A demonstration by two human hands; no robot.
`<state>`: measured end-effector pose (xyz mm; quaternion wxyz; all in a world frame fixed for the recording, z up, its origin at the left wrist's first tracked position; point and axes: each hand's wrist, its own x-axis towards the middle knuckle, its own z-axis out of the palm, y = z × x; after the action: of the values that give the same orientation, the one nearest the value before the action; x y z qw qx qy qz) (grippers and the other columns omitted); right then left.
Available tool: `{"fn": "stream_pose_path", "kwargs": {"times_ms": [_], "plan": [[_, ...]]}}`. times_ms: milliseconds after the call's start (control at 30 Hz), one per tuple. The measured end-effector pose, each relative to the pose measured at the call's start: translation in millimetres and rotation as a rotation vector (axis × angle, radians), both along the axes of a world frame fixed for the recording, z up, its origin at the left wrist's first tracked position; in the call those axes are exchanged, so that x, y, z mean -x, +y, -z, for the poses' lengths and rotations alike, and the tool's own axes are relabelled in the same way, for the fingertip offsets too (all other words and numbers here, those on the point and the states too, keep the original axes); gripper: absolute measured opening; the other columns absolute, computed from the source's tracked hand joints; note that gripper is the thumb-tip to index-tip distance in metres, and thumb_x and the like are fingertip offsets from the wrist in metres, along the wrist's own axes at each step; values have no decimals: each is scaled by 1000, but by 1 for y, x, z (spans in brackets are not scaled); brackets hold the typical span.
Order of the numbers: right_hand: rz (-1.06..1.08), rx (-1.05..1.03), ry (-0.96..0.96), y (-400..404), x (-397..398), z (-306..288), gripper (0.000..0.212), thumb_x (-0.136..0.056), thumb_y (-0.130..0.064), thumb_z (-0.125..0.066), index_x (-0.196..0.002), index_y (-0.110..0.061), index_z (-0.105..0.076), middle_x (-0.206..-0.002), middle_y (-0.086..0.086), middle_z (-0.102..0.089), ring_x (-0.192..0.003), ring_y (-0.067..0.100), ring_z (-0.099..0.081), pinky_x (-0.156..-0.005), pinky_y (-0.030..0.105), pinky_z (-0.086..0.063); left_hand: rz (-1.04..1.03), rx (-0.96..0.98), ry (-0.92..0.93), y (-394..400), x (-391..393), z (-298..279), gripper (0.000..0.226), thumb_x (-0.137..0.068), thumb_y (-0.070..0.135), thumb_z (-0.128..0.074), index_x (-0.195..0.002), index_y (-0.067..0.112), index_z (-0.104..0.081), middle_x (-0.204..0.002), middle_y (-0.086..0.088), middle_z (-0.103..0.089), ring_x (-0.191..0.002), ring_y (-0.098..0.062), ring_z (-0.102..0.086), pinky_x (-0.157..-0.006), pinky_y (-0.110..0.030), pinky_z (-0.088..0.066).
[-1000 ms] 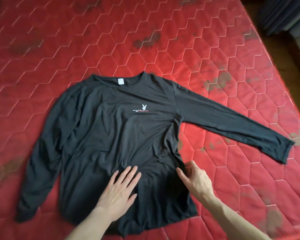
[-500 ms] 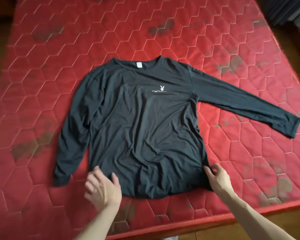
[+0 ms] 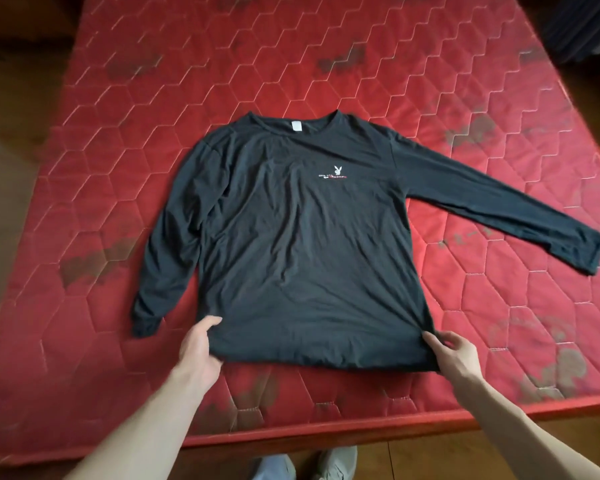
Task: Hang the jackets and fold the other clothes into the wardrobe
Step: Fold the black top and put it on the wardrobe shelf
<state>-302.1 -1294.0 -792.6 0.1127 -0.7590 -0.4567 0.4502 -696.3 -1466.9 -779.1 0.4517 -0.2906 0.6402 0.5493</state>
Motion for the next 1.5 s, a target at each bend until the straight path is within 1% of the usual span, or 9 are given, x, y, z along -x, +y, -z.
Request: {"fn": "stream_pose_path", "kwargs": {"times_ms": [133,333,500,700,967,1133,1300,1400,1500], "plan": [[-62,-48,-79,3,-13,1,18,-93,-25,-77,-78,-16,-72,-71,5,-69,-65,21,-59,-70,47,-54,50,48,42,-21,-1,1,38,-85,1,-78,-121,9,-68,-112,-12,-75,-106,-30,-71,-89,-41,-56],[-92,-155,-116,-5,-29,-3,19,-95,-30,-74,-82,-17,-72,-83,4,-75,-86,30,-70,-82,52,-55,85,212,182,-55,0,8,23,-83,6,-83,-101,11,-68,-92,-3,-72,-83,-18,-69,-75,-34,-53],[-226,-115,-298,-16,-29,6,19,-99,-26,-69,-96,-8,-69,-98,19,-76,-95,41,-69,-74,42,-47,623,584,383,-90,-4,22,30,-95,22,-74,-87,-4,-63,-77,-18,-67,-62,-29,-58,-61,-36,-49],[-418,-318,-648,-36,10,-6,39,-96,-24,-67,-128,-6,-57,-118,25,-60,-112,47,-54,-89,58,-45,1276,897,585,-82,9,6,35,-105,43,-46,-111,13,-64,-119,-13,-70,-107,-35,-67,-78,-36,-48],[-886,-491,-325,-64,190,-9,41,-98,-17,-69,-139,-15,-62,-147,4,-58,-131,30,-58,-98,48,-52,594,768,758,-39,81,18,64,-102,44,-57,-143,-2,-39,-142,-30,-42,-131,-47,-43,-101,-61,-42],[-1039,-457,-260,-80,302,-3,48,-106,-33,-54,-152,-21,-49,-162,-2,-42,-147,22,-42,-111,41,-43,280,540,545,-20,152,25,75,-92,36,-77,-146,6,-34,-140,-26,-46,-122,-46,-54,-103,-53,-44],[-1095,-466,-292,-85,400,-4,50,-109,-29,-44,-158,-22,-39,-167,-1,-31,-152,20,-32,-116,38,-36,346,350,450,-26,221,20,13,-89,8,-74,-97,1,-67,-96,-23,-71,-81,-36,-68,-70,-39,-57],[-1138,-482,-283,-80,453,-7,53,-108,-25,-42,-161,-22,-35,-169,-1,-28,-155,20,-26,-120,38,-32,143,247,303,-46,268,13,6,-95,0,-64,-100,0,-64,-88,-20,-65,-67,-31,-63,-42,-25,-55],[-1091,-446,-273,-74,495,-10,60,-107,-24,-42,-164,-25,-26,-173,-3,-19,-160,20,-15,-124,43,-27,-12,238,225,-85,318,8,9,-96,5,-65,-104,1,-65,-88,-17,-65,-68,-27,-64,-46,-26,-56]]}}
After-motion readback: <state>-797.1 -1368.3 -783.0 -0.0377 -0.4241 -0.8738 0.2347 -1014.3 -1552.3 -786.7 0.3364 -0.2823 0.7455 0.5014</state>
